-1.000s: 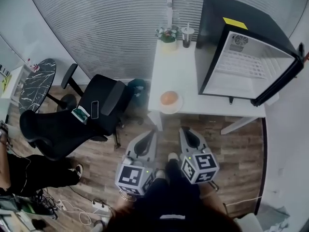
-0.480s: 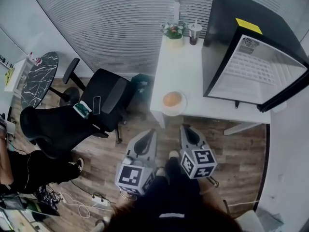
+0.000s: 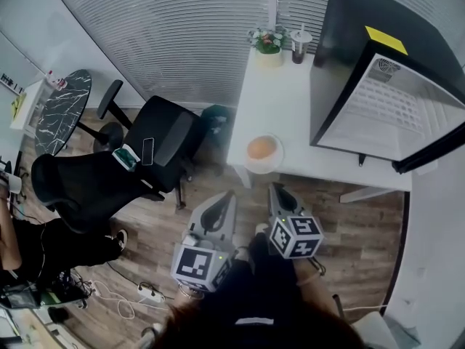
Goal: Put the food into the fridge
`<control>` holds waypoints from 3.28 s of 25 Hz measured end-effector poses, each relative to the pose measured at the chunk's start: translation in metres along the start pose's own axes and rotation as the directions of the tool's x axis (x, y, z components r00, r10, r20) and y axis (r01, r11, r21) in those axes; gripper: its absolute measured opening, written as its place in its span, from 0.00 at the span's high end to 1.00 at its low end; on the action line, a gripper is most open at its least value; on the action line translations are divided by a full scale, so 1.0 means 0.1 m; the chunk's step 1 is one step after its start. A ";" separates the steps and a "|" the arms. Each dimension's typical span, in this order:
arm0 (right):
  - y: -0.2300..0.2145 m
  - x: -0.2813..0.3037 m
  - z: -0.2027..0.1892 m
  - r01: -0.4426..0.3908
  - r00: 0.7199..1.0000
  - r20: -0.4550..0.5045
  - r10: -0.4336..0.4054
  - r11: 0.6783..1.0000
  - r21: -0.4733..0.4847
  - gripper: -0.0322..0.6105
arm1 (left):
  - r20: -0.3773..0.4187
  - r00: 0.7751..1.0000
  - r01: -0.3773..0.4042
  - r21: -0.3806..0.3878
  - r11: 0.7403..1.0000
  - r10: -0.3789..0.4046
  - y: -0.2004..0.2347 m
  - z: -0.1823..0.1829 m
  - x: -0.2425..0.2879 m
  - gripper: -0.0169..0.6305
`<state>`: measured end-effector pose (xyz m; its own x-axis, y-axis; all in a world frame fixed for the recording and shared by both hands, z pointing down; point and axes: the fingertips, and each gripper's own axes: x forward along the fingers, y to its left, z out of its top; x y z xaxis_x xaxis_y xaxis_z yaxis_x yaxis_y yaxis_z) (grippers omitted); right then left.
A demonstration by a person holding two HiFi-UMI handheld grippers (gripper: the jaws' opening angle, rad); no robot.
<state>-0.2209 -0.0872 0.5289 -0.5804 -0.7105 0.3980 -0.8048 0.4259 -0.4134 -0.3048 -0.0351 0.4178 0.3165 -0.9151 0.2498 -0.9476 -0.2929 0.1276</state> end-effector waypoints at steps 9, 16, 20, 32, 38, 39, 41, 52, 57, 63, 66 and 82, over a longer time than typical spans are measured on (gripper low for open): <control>-0.14 0.18 -0.10 -0.004 1.000 -0.028 0.006 0.998 0.068 0.95 | -0.015 1.000 -0.027 -0.012 1.000 0.027 0.09 -0.01 0.07 0.95; -0.26 0.32 -0.22 -0.004 0.998 -0.057 0.012 0.990 0.144 0.95 | -0.029 0.999 -0.036 -0.009 0.999 0.035 0.14 -0.02 0.18 0.95; -0.31 0.39 -0.25 -0.008 0.998 -0.064 0.019 0.984 0.181 0.95 | -0.033 0.999 -0.041 -0.012 0.999 0.041 0.16 -0.02 0.21 0.95; -0.43 0.56 -0.40 -0.015 0.995 -0.096 0.042 0.965 0.262 0.90 | -0.032 0.996 -0.078 -0.014 0.997 0.078 0.33 -0.05 0.28 0.95; -0.51 0.65 -0.52 -0.006 0.990 -0.127 0.053 0.940 0.342 0.88 | -0.033 0.996 -0.083 -0.013 0.996 0.083 0.40 -0.06 0.34 0.95; -0.52 0.67 -0.55 -0.007 0.990 -0.132 0.059 0.933 0.360 0.86 | -0.033 0.996 -0.087 -0.019 0.996 0.086 0.41 -0.06 0.34 0.95; -0.54 0.70 -0.59 -0.010 0.988 -0.139 0.070 0.918 0.396 0.86 | -0.031 0.995 -0.092 -0.025 0.995 0.091 0.43 -0.06 0.35 0.95; -0.61 0.85 -0.75 -0.022 0.980 -0.154 0.129 0.830 0.557 0.81 | -0.054 0.993 -0.110 -0.027 0.994 0.108 0.45 -0.07 0.41 0.95; -0.64 0.91 -0.82 -0.017 0.977 -0.157 0.142 0.792 0.611 0.80 | -0.063 0.990 -0.124 -0.025 0.992 0.122 0.49 -0.08 0.41 0.95; -0.68 1.01 -0.90 -0.011 0.973 -0.166 0.158 0.755 0.655 0.80 | -0.070 0.989 -0.130 -0.021 0.991 0.129 0.50 -0.10 0.46 0.95; -0.67 1.05 -0.91 -0.023 0.972 -0.157 0.176 0.734 0.678 0.78 | -0.081 0.989 -0.129 -0.013 0.992 0.128 0.51 -0.11 0.47 0.95; -0.68 1.23 -0.93 -0.047 0.972 -0.114 0.206 0.647 0.761 0.78 | -0.114 0.979 -0.173 -0.017 0.985 0.170 0.59 -0.16 0.45 0.95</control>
<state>-0.2492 -0.1515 0.6817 -0.7440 -0.5387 0.3953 -0.3983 -0.1176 -0.9097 -0.3457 -0.0888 0.4523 0.1532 -0.9139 0.3759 -0.9873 -0.1250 0.0985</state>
